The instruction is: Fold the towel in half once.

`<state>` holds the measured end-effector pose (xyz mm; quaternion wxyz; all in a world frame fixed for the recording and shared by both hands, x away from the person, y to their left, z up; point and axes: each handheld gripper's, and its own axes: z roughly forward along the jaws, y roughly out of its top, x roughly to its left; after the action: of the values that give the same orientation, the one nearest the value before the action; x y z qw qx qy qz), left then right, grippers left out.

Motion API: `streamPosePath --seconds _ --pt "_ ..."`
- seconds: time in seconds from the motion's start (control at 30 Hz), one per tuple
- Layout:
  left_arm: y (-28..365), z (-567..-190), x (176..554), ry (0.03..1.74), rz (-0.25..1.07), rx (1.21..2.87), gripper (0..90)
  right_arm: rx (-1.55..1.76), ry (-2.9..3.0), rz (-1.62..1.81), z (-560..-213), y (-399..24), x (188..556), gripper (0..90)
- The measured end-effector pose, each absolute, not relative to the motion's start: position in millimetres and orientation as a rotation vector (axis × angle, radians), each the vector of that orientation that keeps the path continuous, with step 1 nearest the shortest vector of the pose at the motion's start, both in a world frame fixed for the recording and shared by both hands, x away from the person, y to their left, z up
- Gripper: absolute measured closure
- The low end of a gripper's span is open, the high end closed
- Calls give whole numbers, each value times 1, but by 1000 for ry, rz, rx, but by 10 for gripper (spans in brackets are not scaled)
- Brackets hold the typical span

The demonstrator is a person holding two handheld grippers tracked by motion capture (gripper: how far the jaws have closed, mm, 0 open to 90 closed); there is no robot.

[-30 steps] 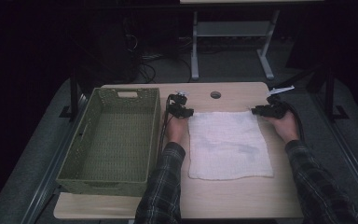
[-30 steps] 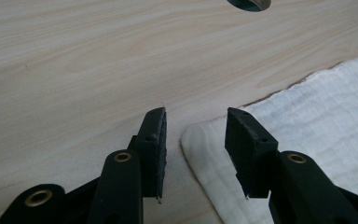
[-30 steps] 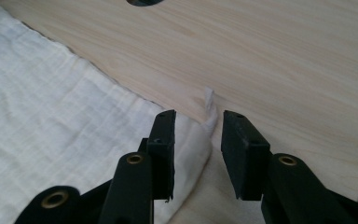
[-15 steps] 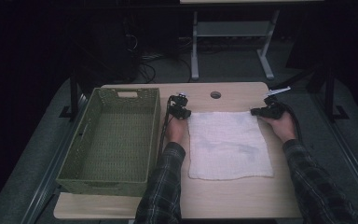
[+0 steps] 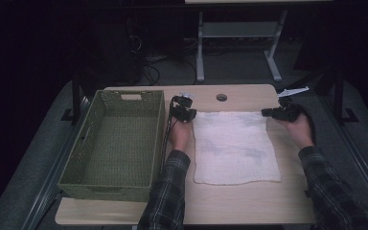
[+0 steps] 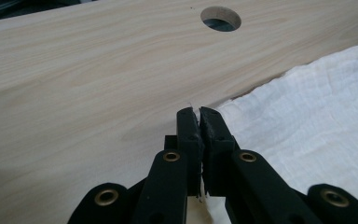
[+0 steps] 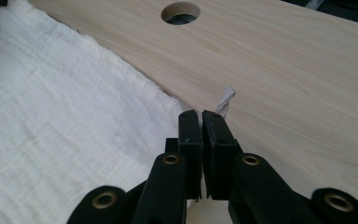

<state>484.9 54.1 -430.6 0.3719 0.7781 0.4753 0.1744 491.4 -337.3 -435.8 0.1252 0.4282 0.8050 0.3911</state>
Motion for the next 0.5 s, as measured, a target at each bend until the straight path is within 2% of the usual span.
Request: streamPosePath --seconds 0.5 --pt "63 -423 445 1166 492 2009 873 1200 2324 1212 -429 -345 450 864"
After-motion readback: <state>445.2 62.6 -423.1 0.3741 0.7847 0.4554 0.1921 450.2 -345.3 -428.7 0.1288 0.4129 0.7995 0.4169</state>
